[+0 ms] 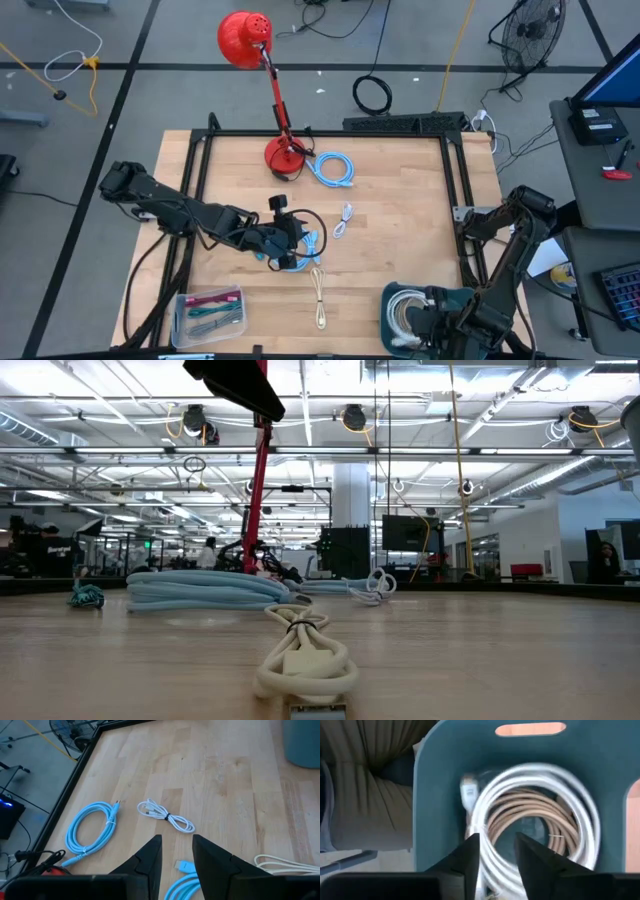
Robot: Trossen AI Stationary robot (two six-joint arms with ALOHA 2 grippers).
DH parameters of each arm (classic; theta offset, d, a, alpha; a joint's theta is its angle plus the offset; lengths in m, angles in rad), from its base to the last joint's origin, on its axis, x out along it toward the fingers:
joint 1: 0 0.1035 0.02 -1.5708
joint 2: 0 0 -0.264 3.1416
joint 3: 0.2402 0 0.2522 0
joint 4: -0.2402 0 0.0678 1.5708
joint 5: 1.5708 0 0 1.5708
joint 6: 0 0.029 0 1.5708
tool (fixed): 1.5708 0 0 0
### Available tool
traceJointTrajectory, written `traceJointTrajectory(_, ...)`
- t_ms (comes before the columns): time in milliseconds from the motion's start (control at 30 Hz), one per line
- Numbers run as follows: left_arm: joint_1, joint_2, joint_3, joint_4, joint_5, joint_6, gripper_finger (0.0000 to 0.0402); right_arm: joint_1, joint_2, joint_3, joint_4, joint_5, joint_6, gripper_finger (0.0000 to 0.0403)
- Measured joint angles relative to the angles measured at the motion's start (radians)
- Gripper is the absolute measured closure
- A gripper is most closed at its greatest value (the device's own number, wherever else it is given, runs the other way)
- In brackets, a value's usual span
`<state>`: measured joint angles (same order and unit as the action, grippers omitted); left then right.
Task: Pick & Place USB Port
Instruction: Put the blue black charger cable into the transparent bin
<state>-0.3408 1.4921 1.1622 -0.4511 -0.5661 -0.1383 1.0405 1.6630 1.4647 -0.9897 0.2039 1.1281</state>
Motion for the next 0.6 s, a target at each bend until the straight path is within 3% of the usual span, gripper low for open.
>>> traceJointTrajectory(300,0.000,0.000,0.000,0.000,0.000,0.002,0.0289,-0.013,0.000,0.000,0.006,-0.024,-0.006,0.0225)
traceJointTrajectory(600,0.000,0.000,0.000,0.036,0.000,0.006,0.0289,-0.102,-0.035,0.000,0.057,-0.019,-0.178,0.0223)
